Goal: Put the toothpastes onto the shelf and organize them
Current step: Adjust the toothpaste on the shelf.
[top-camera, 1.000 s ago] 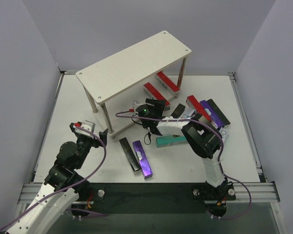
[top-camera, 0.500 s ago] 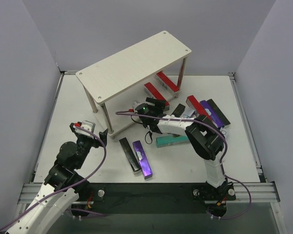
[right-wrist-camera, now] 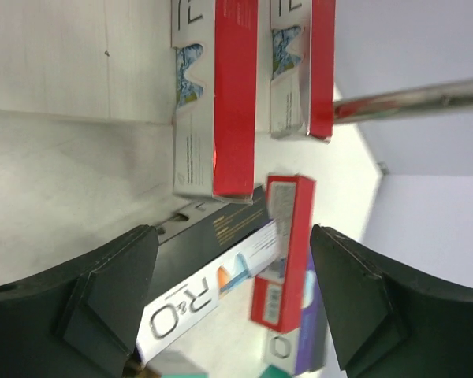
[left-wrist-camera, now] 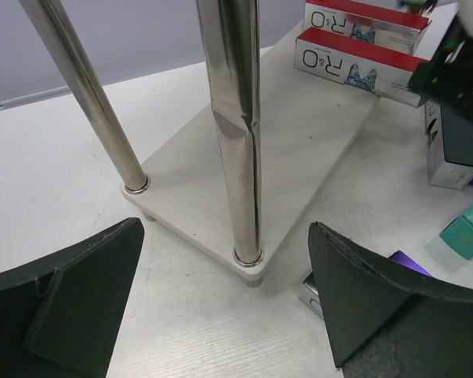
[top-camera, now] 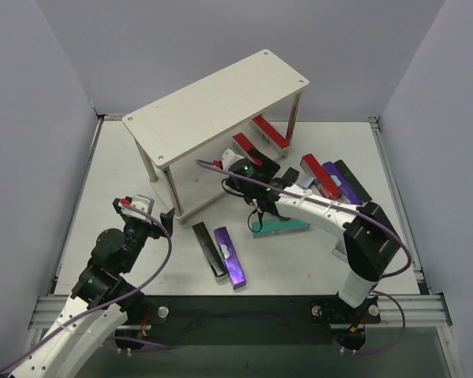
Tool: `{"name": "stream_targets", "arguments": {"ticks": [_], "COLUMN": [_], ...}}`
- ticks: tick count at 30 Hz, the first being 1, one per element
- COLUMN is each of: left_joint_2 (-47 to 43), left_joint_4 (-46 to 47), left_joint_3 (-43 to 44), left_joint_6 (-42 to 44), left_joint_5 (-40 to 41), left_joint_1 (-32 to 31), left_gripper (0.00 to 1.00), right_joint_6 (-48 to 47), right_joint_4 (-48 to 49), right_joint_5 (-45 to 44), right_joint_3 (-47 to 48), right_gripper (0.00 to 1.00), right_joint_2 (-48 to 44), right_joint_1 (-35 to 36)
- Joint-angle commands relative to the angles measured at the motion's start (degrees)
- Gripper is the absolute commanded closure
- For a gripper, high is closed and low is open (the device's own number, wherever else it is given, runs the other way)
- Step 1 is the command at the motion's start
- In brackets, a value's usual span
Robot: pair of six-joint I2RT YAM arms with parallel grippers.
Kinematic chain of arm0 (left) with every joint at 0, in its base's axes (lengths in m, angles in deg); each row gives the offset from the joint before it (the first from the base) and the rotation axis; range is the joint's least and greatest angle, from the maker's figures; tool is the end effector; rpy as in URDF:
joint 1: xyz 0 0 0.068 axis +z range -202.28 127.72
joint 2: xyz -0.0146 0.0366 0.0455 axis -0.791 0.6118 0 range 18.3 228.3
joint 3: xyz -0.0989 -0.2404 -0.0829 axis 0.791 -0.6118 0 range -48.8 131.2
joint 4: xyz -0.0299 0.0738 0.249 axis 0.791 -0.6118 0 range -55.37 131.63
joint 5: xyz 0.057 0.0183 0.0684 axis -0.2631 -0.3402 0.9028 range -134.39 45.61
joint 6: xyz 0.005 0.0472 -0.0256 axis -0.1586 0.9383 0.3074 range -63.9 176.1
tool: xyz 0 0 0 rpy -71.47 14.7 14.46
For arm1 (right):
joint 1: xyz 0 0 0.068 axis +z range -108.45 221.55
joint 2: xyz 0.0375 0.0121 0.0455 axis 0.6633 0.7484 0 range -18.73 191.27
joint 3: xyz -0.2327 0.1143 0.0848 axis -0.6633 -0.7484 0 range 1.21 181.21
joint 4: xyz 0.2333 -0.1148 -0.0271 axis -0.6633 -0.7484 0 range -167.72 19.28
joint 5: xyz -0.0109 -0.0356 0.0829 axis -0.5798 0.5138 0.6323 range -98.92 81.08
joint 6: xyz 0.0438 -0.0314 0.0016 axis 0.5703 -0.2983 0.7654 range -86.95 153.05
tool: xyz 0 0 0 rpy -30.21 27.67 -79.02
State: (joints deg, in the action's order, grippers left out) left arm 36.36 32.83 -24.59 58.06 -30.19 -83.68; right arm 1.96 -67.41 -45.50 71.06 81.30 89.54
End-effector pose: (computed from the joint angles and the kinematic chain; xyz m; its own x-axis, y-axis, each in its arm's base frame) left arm 0.1023 -0.0522 0.2762 -0.0292 0.0566 -0.9980 0.2972 0.9537 0.0454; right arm 0.2830 0.2827 0.2557 -0.1345 -0.7691 -0.6248 -0.3626 0.6250 -0.6913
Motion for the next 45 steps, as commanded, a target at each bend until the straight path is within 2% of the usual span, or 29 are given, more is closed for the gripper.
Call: {"name": "stream_targets", "arguments": {"ticks": [1, 3, 4, 8, 13, 17, 32, 43, 45], "left_joint_2": [-0.2, -0.3, -0.4, -0.5, 0.5, 1.6, 1.7, 0.5, 0.4], "left_joint_4": [2.9, 3.0, 2.9, 3.3, 3.7, 3.0, 3.2, 3.1, 3.1], "left_joint_3": [0.2, 0.2, 0.2, 0.4, 0.5, 0.7, 0.6, 0.4, 0.4], "left_joint_6": [-0.5, -0.6, -0.8, -1.3, -1.1, -0.2, 0.2, 0.3, 0.3], "left_joint_5": [-1.3, -1.5, -1.8, -2.7, -3.3, -2.7, -4.3, -4.4, -4.4], "left_joint_1": [0.3, 0.3, 0.3, 0.3, 0.4, 0.4, 0.7, 1.0, 1.0], "left_gripper": [0.03, 0.03, 0.03, 0.03, 0.03, 0.03, 0.03, 0.03, 0.03], "right_joint_6": [17.4, 25.0, 27.3, 37.6, 43.1, 44.1, 37.7, 36.8, 36.7], "right_joint_4": [-5.3, -4.3, -1.1, 8.7, 18.5, 23.7, 25.7, 23.1, 22.6], "right_joint_5": [12.6, 18.5, 25.3, 35.0, 41.8, 46.5, 43.7, 46.6, 46.9], "right_joint_3": [-3.9, -7.2, -8.6, -16.5, -22.5, -24.8, -16.6, -10.3, -9.9], "right_gripper": [0.20, 0.20, 0.20, 0.18, 0.17, 0.17, 0.23, 0.35, 0.41], "right_joint_2": [-10.5, -15.6, -17.3, -24.2, -23.7, -19.1, -6.3, -2.1, -1.8], "right_joint_1": [-3.8, -7.4, -8.9, -15.4, -19.8, -21.5, -23.3, -24.5, -24.7]}}
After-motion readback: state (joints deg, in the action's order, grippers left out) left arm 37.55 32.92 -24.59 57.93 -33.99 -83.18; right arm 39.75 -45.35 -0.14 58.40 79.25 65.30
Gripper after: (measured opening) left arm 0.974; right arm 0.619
